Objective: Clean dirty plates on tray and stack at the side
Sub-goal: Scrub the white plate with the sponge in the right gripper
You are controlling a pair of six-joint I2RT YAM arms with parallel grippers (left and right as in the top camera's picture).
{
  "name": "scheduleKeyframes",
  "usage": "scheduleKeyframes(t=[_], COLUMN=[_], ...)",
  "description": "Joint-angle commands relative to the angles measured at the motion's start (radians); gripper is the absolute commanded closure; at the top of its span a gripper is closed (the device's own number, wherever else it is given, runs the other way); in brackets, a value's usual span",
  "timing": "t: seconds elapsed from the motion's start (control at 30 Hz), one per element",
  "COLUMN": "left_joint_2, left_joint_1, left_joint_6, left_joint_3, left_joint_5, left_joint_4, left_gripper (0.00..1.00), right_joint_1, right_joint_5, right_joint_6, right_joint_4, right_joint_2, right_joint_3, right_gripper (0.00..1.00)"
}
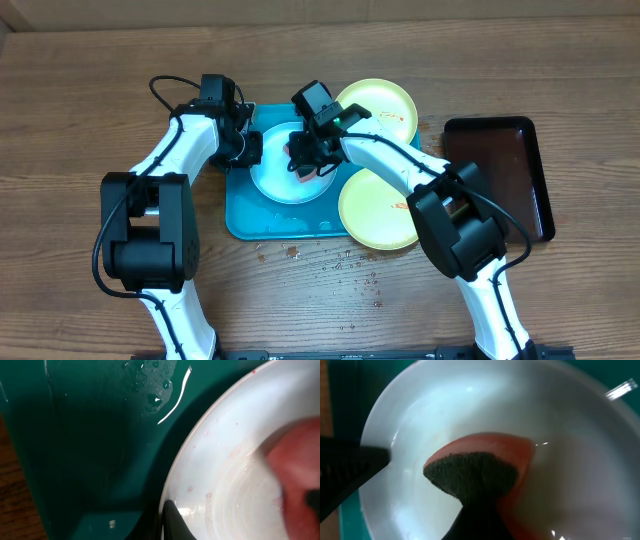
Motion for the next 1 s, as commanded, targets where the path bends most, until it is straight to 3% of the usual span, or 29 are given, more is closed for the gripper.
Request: scheduleKeyframes(t=[0.0,0.2,0.47,0.97], left_joint_2=[0.040,0.040,0.040,0.041], left_joint_1=[-0.007,-0.007,-0.007,-0.007], left_joint_6=[0.026,0.026,0.026,0.034], left_joint_3=[-0.012,-0.012,-0.012,-0.012], left_joint_5=[0.015,0.014,0.013,0.011], left_joint_4=[-0.003,-0.004,-0.004,-0.005], left_gripper=[0.96,0.96,0.96,0.96], right_joint_1=[0.034,0.035,-0.031,0.012], right_joint_5=[-0.122,-0.097,0.235,0.293], right_joint_6=[-0.033,-0.067,-0.066,0.024], right_joint_4=[-0.009,-0.114,-0.256,0.090], right_joint_2=[0.021,0.020,0.020,0.023], right_joint_3=[0.013,0.014,0.048,0.019], right_gripper=[0.96,0.96,0.96,0.96])
